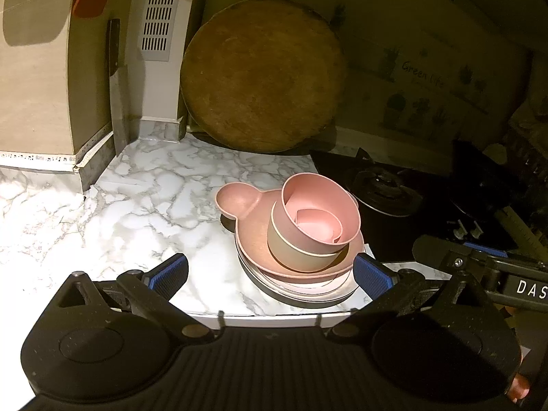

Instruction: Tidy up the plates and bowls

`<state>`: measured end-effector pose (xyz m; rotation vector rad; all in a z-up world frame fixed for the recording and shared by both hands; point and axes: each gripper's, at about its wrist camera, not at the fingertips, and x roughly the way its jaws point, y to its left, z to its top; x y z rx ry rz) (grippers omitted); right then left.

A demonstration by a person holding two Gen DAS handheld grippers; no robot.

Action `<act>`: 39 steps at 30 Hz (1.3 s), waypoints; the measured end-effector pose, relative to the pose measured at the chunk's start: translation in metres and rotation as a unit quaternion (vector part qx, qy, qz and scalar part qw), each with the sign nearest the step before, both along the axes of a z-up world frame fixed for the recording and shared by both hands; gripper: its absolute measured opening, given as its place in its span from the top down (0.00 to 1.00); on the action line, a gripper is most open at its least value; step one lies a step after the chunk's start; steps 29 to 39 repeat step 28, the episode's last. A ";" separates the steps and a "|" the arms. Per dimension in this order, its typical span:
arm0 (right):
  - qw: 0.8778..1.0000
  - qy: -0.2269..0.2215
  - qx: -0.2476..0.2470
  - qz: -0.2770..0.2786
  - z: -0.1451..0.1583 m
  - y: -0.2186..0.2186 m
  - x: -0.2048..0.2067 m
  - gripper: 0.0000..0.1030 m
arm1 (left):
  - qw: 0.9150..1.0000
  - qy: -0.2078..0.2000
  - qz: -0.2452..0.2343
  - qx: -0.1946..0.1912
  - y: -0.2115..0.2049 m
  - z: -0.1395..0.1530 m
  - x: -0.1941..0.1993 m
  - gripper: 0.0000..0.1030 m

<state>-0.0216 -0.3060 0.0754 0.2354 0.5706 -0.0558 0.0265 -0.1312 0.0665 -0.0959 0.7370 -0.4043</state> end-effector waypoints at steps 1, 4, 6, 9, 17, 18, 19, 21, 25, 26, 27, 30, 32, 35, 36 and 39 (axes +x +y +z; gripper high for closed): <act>1.000 0.000 0.001 0.000 0.000 0.000 0.000 0.00 | 1.000 0.001 0.000 -0.001 0.000 0.000 0.000 0.00; 1.000 0.000 0.001 -0.001 0.000 0.000 0.000 0.00 | 1.000 0.002 -0.001 -0.001 0.000 0.000 0.001 0.00; 1.000 0.001 0.002 -0.002 -0.001 -0.001 0.000 0.00 | 1.000 0.002 -0.001 -0.001 0.000 0.000 0.001 0.00; 1.000 0.001 0.004 -0.003 -0.001 0.000 0.001 0.00 | 1.000 0.003 -0.001 -0.002 0.000 -0.001 0.001 0.00; 1.000 0.002 0.006 -0.004 -0.002 0.001 0.002 0.00 | 1.000 0.005 -0.002 -0.005 0.000 -0.001 0.004 0.00; 1.000 0.003 0.006 -0.004 -0.002 0.001 0.002 0.00 | 1.000 0.005 -0.002 -0.005 0.000 -0.001 0.004 0.00; 1.000 0.003 0.007 -0.004 -0.002 0.001 0.002 0.00 | 1.000 0.005 -0.002 -0.004 0.001 -0.001 0.004 0.00; 1.000 0.004 0.006 -0.004 -0.003 0.001 0.003 0.00 | 1.000 0.006 0.000 -0.006 0.002 -0.002 0.005 0.00; 1.000 0.006 0.008 -0.005 -0.004 0.003 0.004 0.00 | 1.000 0.008 0.000 -0.006 0.004 -0.003 0.007 0.00; 1.000 0.007 0.009 -0.005 -0.004 0.003 0.004 0.00 | 1.000 0.008 0.000 -0.006 0.004 -0.003 0.007 0.00; 1.000 0.008 0.009 -0.005 -0.004 0.004 0.005 0.00 | 1.000 0.008 0.001 -0.006 0.005 -0.003 0.007 0.00; 1.000 0.008 0.009 -0.004 -0.005 0.005 0.006 0.00 | 1.000 0.009 0.001 -0.007 0.005 -0.003 0.008 0.00; 1.000 0.008 0.009 -0.004 -0.005 0.005 0.006 0.00 | 1.000 0.009 0.001 -0.007 0.005 -0.003 0.008 0.00; 1.000 0.008 0.009 -0.004 -0.005 0.005 0.006 0.00 | 1.000 0.009 0.001 -0.007 0.005 -0.003 0.008 0.00; 1.000 0.008 0.009 -0.004 -0.005 0.005 0.006 0.00 | 1.000 0.009 0.001 -0.007 0.005 -0.003 0.008 0.00; 1.000 0.008 0.009 -0.004 -0.005 0.005 0.006 0.00 | 1.000 0.009 0.001 -0.007 0.005 -0.003 0.008 0.00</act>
